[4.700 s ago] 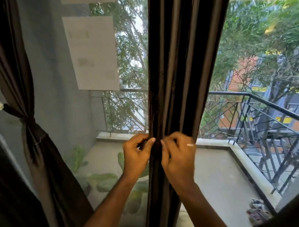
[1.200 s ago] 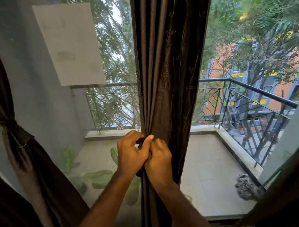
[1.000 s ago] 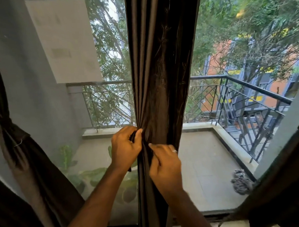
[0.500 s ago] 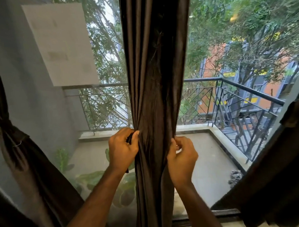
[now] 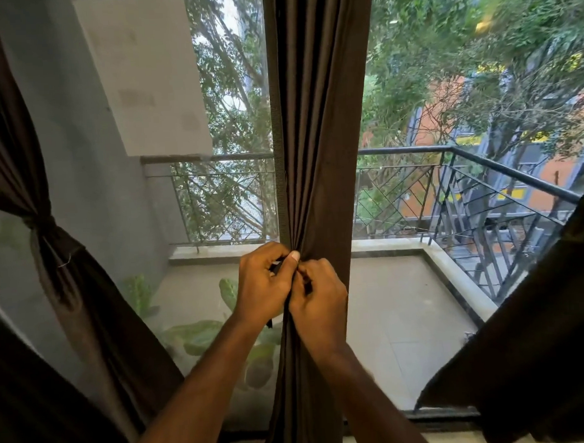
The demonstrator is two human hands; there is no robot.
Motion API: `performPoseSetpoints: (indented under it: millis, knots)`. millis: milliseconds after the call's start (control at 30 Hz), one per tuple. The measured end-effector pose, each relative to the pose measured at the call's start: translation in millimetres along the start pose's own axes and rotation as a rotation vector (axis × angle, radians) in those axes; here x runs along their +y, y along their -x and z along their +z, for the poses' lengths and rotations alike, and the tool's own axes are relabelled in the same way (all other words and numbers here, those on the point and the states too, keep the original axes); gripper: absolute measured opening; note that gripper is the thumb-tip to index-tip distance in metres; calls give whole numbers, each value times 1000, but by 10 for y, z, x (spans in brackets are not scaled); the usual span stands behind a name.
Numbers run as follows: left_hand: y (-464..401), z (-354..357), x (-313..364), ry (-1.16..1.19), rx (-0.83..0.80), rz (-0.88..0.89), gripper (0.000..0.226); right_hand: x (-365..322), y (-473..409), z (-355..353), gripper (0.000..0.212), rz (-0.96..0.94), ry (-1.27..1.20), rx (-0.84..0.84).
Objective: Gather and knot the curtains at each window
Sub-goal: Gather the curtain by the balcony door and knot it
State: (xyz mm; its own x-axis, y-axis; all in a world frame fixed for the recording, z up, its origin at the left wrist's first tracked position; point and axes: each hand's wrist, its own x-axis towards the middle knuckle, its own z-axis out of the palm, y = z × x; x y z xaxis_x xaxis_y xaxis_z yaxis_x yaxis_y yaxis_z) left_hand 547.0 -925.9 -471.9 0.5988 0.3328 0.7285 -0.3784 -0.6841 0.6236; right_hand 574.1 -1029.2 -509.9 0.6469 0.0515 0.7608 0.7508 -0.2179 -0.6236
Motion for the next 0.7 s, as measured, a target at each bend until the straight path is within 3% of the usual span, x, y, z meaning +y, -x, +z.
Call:
performPoseSetpoints:
  millis: [167, 267, 400, 567, 700]
  knots:
    - [-25, -10, 36, -96, 25, -20, 42, 21, 15, 19, 12, -20, -12, -57]
    - [-90, -66, 4, -122, 31, 4, 40, 42, -65, -142, 15, -59, -161, -123]
    - [-77, -172, -97, -47, 14, -18, 45, 296, -215, -345, 34, 280, -154, 65]
    - [-43, -240, -119, -2, -4, -41, 48, 445, -397, -349, 58, 590, -485, -237]
    - [-53, -256, -93, -59, 45, -37, 47, 477, -369, -328, 25, 514, -319, -19]
